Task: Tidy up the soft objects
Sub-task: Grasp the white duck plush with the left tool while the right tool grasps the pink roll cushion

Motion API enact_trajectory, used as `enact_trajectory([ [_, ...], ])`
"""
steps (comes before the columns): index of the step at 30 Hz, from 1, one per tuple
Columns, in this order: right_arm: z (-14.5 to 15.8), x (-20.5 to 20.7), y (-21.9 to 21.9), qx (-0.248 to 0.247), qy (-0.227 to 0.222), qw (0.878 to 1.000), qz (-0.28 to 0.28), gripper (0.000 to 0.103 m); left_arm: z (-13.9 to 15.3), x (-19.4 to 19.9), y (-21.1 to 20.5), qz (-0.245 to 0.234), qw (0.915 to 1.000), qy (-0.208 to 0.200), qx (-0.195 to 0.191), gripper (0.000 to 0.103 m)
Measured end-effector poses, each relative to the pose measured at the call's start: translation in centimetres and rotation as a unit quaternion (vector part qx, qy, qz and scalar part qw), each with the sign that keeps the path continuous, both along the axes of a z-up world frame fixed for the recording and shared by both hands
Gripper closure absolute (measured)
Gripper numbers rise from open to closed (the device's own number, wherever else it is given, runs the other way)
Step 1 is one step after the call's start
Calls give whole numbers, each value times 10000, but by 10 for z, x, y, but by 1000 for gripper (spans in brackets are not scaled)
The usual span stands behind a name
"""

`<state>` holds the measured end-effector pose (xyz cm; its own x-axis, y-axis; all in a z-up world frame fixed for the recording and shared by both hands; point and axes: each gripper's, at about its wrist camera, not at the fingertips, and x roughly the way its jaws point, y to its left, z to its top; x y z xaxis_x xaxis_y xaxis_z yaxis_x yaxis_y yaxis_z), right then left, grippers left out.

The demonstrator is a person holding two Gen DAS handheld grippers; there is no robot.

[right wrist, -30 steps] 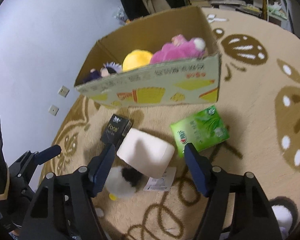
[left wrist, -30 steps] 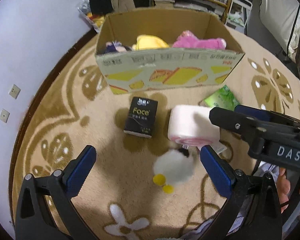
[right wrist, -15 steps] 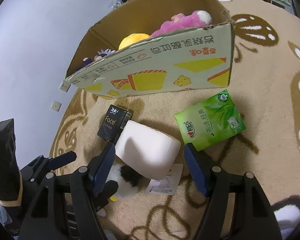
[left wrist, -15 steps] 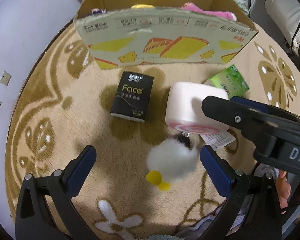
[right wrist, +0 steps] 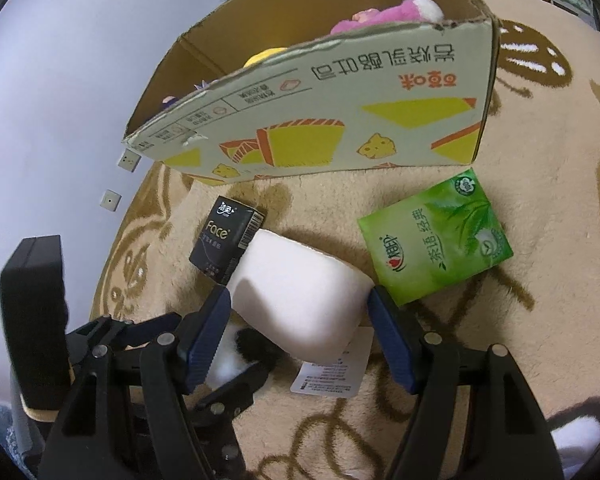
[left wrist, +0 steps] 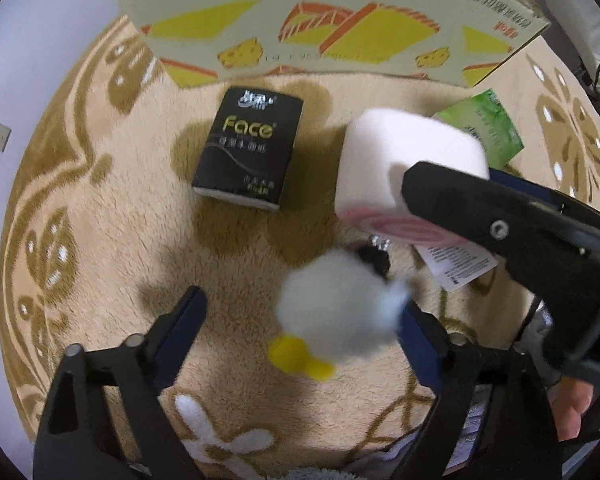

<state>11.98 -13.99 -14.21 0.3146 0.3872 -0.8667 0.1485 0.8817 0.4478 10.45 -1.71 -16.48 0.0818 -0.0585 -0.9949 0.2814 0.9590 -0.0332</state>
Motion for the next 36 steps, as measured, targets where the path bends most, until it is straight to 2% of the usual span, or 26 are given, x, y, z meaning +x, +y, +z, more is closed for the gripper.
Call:
enact_trajectory([
  [2,-2,1,2,-10,2,10000,11,31,-2,0,0,16,10000,47,-79,23],
  [5,-2,1,3,-62,-16,10000,55,31,-1,0,-1,-27,9998,38,-193,37],
  [7,-4,2,4,-57,-12,10000,61,31,0,-2,-2,-78,9995,55,-306,53],
  [10,-8,3,4,11,-7,10000,1,31,2,-4,-9,-159,9989,-18,-437,66],
  [13,-11,3,2,87,10,9999,-52,31,6,-5,-9,-167,9987,-113,-476,69],
  [17,-7,0,2,-85,-79,9999,32,57,13,-6,-8,-177,9982,-283,-501,72],
  [20,0,-5,4,-262,-133,9995,146,64,22,-11,-3,-186,9977,-462,-452,74],
  [21,2,-6,4,-328,-127,9993,136,64,26,-13,-4,-179,9975,-533,-431,75],
  [23,7,-10,2,-433,-148,9989,117,67,34,-15,-2,-134,9966,-717,-391,85],
  [25,14,-14,0,-560,-197,9982,122,69,42,-17,3,-12,9954,-881,-375,87],
  [28,22,-20,-6,-652,-257,9975,57,70,46,-13,12,80,9943,-942,-493,99],
  [33,33,-27,-13,-685,-336,9971,-49,70,39,-14,10,42,9959,-758,-491,99],
  [36,35,-28,-14,-721,-347,9968,-60,70,34,-13,9,22,9966,-622,-541,93],
])
